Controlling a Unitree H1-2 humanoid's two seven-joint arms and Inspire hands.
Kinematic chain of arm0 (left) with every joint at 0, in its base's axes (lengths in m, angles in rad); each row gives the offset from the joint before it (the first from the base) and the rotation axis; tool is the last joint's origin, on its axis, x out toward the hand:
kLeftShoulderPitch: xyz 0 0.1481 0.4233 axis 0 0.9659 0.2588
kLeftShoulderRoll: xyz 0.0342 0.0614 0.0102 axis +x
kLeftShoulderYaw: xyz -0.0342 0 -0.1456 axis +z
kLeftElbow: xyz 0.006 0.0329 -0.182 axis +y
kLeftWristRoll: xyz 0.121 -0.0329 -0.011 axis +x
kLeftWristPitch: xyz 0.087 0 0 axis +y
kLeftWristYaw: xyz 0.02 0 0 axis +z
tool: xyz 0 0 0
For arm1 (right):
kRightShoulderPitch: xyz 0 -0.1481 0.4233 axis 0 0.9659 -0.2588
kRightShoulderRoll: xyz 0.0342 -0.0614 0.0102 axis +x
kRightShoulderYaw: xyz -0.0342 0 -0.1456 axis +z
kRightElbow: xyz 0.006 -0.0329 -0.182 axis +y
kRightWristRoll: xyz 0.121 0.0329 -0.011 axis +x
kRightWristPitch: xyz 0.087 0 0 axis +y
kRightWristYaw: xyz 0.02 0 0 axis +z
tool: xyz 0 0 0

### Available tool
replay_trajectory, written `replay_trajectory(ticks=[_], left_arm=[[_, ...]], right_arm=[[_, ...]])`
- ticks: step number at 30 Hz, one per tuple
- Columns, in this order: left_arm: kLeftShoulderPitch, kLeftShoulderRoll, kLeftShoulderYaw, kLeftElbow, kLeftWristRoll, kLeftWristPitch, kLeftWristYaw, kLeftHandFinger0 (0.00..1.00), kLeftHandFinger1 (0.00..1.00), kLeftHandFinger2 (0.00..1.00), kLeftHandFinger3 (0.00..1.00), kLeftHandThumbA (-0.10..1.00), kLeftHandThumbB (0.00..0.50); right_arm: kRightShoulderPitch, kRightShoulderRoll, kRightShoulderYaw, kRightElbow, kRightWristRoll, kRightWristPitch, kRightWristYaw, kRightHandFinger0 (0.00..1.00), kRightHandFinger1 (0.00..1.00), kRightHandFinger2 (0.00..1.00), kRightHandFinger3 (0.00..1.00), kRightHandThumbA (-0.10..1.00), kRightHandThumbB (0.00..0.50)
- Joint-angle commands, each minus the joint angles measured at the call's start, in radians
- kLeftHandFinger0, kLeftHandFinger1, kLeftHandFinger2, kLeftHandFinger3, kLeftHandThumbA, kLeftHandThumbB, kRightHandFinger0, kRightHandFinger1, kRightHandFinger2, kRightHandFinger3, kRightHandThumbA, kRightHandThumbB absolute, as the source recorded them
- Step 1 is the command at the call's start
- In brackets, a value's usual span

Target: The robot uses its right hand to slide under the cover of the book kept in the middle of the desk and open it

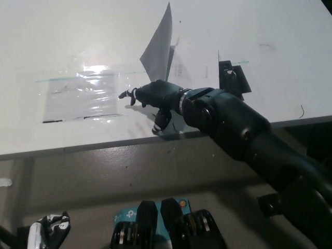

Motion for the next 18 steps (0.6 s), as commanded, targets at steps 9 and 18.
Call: replay_trajectory(ticks=[9,18], left_arm=[[0.006,-0.012,0.008,0.000,0.013,-0.031,0.029,0.59,0.56,0.60,0.66,0.70,0.008],[0.020,-0.016,0.011,0.018,-0.017,-0.062,-0.002,0.63,0.61,0.67,0.71,0.69,0.000]], right_arm=[[0.068,-0.039,-0.170,-0.294,0.074,0.054,0.116,0.64,0.70,0.79,0.98,1.00,0.246],[0.189,-0.083,-0.395,-0.604,0.206,0.141,0.134,0.58,0.56,0.63,0.88,1.00,0.265]])
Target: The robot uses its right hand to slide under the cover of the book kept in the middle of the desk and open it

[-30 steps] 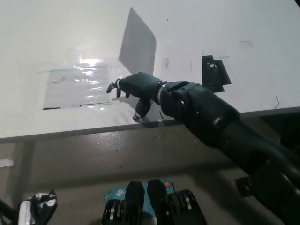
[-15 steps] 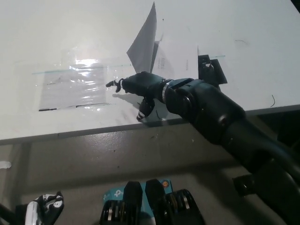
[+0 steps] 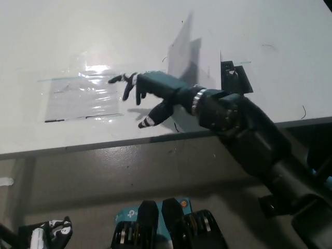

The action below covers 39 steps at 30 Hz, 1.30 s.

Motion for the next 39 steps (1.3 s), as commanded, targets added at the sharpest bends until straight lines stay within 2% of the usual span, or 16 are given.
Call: replay_trajectory(ticks=[1,2,5,6,7,10,14,15,19,22,23,25,26,27,34,39], left_arm=[[0.010,-0.002,0.006,-0.011,-0.016,-0.040,-0.005,0.64,0.62,0.67,0.72,0.69,0.000],[0.015,-0.007,0.007,-0.015,-0.019,-0.042,-0.003,0.64,0.62,0.66,0.72,0.68,0.000],[0.022,-0.010,0.010,-0.019,-0.022,-0.034,-0.003,0.66,0.63,0.66,0.72,0.68,0.000],[0.022,-0.009,0.011,-0.017,-0.029,-0.040,-0.011,0.68,0.62,0.67,0.73,0.68,0.000],[0.026,-0.011,0.014,-0.012,-0.033,-0.042,-0.011,0.69,0.63,0.67,0.74,0.68,0.000],[0.019,-0.008,0.010,0.012,-0.023,-0.073,-0.012,0.66,0.61,0.66,0.72,0.68,0.000],[0.025,-0.016,0.012,0.009,-0.034,-0.071,-0.013,0.67,0.62,0.67,0.71,0.69,0.000],[0.026,-0.016,0.013,0.010,-0.036,-0.073,-0.012,0.67,0.62,0.67,0.72,0.69,0.000],[0.029,-0.024,0.026,0.009,-0.047,-0.072,-0.001,0.65,0.60,0.64,0.68,0.68,0.011],[0.035,-0.033,0.037,-0.002,-0.068,-0.064,-0.008,0.69,0.63,0.65,0.70,0.66,0.010],[0.034,-0.032,0.039,0.007,-0.068,-0.071,-0.012,0.70,0.63,0.66,0.72,0.66,0.004],[0.036,-0.032,0.044,0.002,-0.070,-0.059,-0.008,0.67,0.61,0.64,0.71,0.67,0.000],[0.036,-0.032,0.045,0.003,-0.070,-0.060,-0.009,0.67,0.60,0.64,0.71,0.67,0.000],[0.042,-0.031,0.046,0.001,-0.066,-0.068,-0.009,0.66,0.60,0.64,0.71,0.68,0.000],[0.049,-0.038,0.051,-0.007,-0.064,-0.069,0.003,0.64,0.58,0.60,0.67,0.65,0.000],[0.052,-0.039,0.050,-0.010,-0.069,-0.065,0.002,0.64,0.58,0.61,0.70,0.67,0.000]], right_arm=[[-0.004,-0.030,-0.112,-0.142,0.128,0.061,0.025,0.64,0.58,0.64,0.85,1.00,0.248],[0.005,-0.035,-0.136,-0.166,0.146,0.057,0.027,0.59,0.52,0.59,0.83,1.00,0.266],[0.020,-0.034,-0.166,-0.208,0.153,0.102,0.044,0.60,0.55,0.62,0.84,1.00,0.243],[0.043,-0.051,-0.205,-0.282,0.179,0.149,0.044,0.67,0.58,0.64,0.86,1.00,0.206],[0.069,-0.063,-0.242,-0.335,0.208,0.167,0.035,0.62,0.59,0.66,0.83,1.00,0.165],[0.095,-0.081,-0.282,-0.388,0.225,0.173,0.032,0.53,0.58,0.67,0.86,1.00,0.135],[0.171,-0.108,-0.389,-0.503,0.273,0.247,-0.004,0.57,0.62,0.65,0.85,1.00,0.166],[0.180,-0.111,-0.405,-0.508,0.291,0.246,0.000,0.56,0.61,0.66,0.85,1.00,0.141],[0.262,-0.100,-0.511,-0.524,0.367,0.274,-0.041,0.50,0.60,0.64,0.83,1.00,0.218],[0.309,-0.082,-0.573,-0.530,0.429,0.289,-0.049,0.54,0.63,0.64,0.87,1.00,0.225],[0.329,-0.079,-0.598,-0.515,0.464,0.261,-0.047,0.51,0.61,0.65,0.89,1.00,0.195],[0.381,-0.049,-0.666,-0.519,0.522,0.287,-0.081,0.46,0.58,0.61,0.87,1.00,0.237],[0.388,-0.044,-0.677,-0.522,0.527,0.293,-0.085,0.45,0.56,0.59,0.86,1.00,0.209],[0.405,-0.031,-0.696,-0.518,0.540,0.290,-0.095,0.47,0.57,0.59,0.85,1.00,0.240],[0.542,0.054,-0.835,-0.493,0.640,0.254,-0.165,0.44,0.55,0.61,0.86,1.00,0.180],[0.640,0.104,-0.919,-0.483,0.724,0.242,-0.215,0.43,0.52,0.59,0.89,1.00,0.214]])
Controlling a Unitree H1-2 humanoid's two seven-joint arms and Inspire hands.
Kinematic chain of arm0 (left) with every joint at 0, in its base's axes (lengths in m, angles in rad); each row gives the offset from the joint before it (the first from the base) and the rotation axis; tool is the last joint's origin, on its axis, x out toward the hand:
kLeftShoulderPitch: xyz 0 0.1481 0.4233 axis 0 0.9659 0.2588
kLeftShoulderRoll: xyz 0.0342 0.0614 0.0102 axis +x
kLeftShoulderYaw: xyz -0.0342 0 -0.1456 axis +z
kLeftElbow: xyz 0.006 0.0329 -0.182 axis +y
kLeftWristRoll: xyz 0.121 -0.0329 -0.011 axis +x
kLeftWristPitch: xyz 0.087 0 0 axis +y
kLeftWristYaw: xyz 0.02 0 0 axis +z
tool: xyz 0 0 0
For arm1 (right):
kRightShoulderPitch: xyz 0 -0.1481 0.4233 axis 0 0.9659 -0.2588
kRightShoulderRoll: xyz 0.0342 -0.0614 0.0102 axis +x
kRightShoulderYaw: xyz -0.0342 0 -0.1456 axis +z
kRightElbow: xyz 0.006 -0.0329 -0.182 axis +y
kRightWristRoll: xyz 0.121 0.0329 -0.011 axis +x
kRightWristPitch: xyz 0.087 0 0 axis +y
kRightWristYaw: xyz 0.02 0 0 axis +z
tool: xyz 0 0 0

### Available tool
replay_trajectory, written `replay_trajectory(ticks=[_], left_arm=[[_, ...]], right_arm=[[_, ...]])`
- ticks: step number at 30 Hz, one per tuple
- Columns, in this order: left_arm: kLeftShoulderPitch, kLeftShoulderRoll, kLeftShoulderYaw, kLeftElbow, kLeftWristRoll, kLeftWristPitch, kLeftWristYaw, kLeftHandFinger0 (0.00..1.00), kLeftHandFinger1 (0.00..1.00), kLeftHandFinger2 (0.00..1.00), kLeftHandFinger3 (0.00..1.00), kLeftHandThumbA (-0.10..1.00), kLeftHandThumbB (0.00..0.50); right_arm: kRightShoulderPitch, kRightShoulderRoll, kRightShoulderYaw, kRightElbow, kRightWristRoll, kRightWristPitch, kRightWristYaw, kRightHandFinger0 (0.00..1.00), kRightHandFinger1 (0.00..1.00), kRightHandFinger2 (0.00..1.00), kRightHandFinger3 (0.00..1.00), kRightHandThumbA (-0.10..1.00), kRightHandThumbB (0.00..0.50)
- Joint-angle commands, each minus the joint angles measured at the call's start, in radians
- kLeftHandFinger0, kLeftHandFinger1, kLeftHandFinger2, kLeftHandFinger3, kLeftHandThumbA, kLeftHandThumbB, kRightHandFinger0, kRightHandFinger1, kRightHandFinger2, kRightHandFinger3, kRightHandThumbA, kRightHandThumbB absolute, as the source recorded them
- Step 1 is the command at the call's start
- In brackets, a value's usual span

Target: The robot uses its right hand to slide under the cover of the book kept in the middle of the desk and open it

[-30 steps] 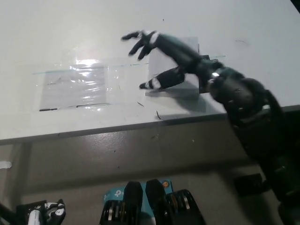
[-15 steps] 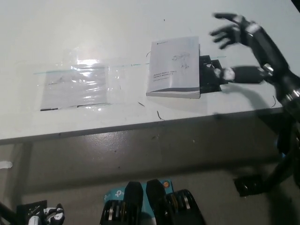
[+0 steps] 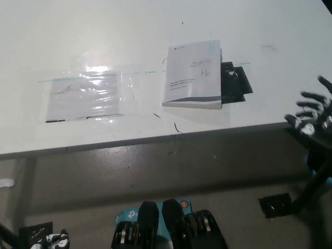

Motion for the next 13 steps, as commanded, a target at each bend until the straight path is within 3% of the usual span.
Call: replay_trajectory(ticks=[1,7,10,13], left_arm=[[0.012,-0.005,0.008,-0.034,-0.009,-0.037,0.007,0.64,0.58,0.62,0.70,0.67,0.000],[0.010,-0.004,0.015,-0.026,-0.033,-0.041,-0.003,0.65,0.59,0.61,0.71,0.66,0.000],[0.004,-0.002,0.023,-0.015,-0.048,-0.041,-0.004,0.65,0.59,0.62,0.72,0.66,0.001],[0.000,-0.001,0.026,-0.013,-0.052,-0.038,-0.006,0.65,0.60,0.64,0.73,0.66,0.000]], right_arm=[[0.018,0.019,-0.044,-0.008,0.124,-0.024,-0.068,0.42,0.52,0.59,0.89,1.00,0.213],[0.114,0.076,-0.112,0.041,0.213,-0.056,-0.103,0.43,0.49,0.59,0.90,1.00,0.169],[0.129,0.105,-0.149,0.130,0.260,-0.086,-0.121,0.42,0.47,0.56,0.92,1.00,0.194],[0.126,0.114,-0.161,0.160,0.279,-0.087,-0.130,0.40,0.45,0.55,0.91,1.00,0.186]])
